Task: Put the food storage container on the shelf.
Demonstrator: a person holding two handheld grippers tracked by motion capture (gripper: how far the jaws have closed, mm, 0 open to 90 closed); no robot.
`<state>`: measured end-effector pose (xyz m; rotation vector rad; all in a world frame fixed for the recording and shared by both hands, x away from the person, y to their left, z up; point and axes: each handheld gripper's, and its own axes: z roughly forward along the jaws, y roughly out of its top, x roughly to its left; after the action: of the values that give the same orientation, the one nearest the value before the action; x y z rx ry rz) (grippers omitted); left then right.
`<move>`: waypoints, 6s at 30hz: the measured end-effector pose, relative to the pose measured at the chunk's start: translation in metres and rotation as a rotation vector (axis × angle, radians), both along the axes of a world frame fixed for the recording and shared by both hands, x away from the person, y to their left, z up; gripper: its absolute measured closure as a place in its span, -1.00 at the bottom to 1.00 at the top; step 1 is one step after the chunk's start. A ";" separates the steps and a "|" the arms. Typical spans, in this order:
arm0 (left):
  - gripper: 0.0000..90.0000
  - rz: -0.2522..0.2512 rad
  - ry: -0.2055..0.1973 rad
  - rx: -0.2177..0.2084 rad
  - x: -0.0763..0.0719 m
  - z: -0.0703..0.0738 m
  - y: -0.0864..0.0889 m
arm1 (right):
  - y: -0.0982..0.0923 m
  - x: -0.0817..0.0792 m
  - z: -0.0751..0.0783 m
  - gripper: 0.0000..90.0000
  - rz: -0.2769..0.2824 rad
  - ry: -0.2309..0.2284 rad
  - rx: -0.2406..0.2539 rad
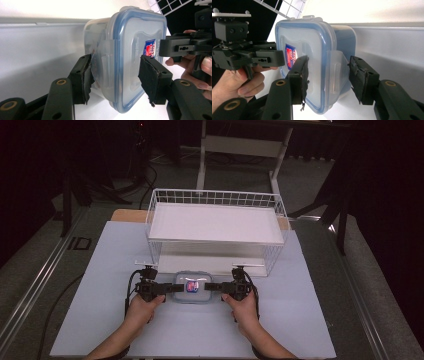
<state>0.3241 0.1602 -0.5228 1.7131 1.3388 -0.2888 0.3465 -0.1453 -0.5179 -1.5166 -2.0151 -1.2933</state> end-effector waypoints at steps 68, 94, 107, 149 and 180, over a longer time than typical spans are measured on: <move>-0.20 0.101 -0.234 0.005 0.070 -0.003 -0.056 | -0.037 0.060 0.005 -0.10 -0.183 -0.286 -0.099; -0.18 0.033 -0.265 0.083 0.009 0.016 -0.049 | -0.045 0.008 0.034 0.09 -0.067 -0.450 -0.171; -0.94 -0.135 -0.468 0.083 -0.037 0.032 -0.035 | -0.021 -0.019 0.031 0.71 0.053 -0.477 -0.243; -0.97 -0.098 -0.601 0.143 -0.050 0.012 -0.035 | 0.030 0.032 -0.001 1.00 0.050 -0.472 -0.326; -0.97 -0.108 -0.627 0.146 -0.051 0.014 -0.035 | 0.020 0.032 -0.003 0.88 0.021 -0.470 -0.309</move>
<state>0.2727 0.1256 -0.5091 1.7936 0.8198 0.2798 0.3783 -0.1249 -0.5206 -1.4013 -2.6206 -1.4926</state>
